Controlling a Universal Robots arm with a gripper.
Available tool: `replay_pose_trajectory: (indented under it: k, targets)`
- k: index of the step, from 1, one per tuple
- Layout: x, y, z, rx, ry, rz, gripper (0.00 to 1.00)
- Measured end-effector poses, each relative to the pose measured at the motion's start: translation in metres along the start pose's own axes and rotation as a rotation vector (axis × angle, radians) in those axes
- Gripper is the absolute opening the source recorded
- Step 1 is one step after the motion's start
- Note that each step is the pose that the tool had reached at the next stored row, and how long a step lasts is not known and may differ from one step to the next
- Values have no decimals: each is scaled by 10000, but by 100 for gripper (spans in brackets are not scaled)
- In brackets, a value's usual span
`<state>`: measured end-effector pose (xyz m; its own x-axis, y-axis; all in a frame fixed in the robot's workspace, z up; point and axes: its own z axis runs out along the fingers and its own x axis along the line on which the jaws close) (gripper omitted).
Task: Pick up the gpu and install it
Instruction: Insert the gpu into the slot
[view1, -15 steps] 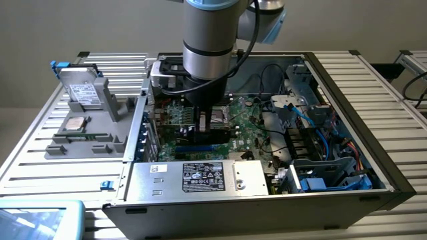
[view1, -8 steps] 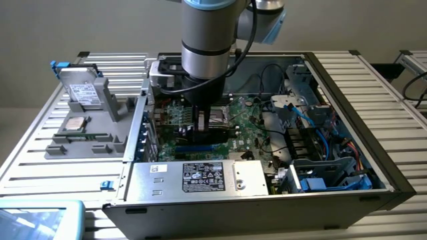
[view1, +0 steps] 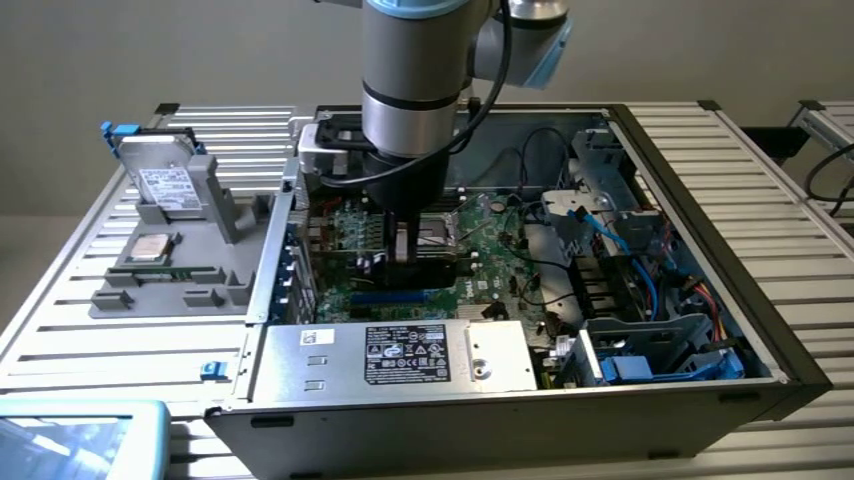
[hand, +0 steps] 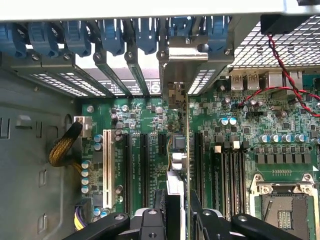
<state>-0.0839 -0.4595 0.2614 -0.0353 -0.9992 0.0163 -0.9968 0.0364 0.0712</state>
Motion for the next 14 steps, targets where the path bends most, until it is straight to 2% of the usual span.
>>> replay_pose_trajectory:
  k: [10, 14]
  targets:
    - [0, 10, 70, -62, -114, -43, 29]
    - [0, 35, 75, -71, -133, -66, 29]
